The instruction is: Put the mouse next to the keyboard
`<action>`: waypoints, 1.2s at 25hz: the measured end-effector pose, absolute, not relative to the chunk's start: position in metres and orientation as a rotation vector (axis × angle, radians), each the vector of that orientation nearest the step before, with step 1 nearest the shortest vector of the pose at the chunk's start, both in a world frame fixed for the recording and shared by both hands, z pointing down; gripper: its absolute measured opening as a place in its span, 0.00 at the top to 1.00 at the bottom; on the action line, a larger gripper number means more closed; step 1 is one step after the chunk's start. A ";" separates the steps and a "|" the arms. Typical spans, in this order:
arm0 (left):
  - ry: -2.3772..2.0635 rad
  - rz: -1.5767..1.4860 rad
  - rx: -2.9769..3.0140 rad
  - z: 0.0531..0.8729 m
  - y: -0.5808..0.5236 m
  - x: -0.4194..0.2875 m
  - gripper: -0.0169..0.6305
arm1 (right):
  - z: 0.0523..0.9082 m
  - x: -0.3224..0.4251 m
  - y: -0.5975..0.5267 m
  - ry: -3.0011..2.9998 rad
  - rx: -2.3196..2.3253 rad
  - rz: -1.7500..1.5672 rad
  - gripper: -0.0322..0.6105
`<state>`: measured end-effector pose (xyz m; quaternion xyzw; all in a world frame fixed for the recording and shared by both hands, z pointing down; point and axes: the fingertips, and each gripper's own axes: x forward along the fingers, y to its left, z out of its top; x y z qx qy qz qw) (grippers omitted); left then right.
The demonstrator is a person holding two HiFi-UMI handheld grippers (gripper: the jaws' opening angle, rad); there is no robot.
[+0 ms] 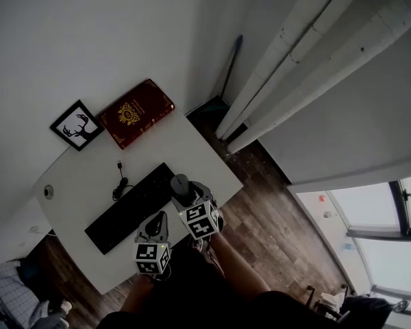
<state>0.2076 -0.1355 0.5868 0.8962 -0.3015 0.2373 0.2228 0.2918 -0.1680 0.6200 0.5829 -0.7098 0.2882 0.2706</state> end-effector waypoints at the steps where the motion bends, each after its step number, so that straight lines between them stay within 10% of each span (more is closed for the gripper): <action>1: -0.826 0.657 2.470 0.588 -0.138 0.209 0.97 | 0.622 0.296 -0.170 -1.902 1.565 0.780 0.47; 30: -0.798 0.681 2.413 0.615 -0.198 0.233 0.97 | 0.671 0.336 -0.227 -1.788 1.436 0.830 0.47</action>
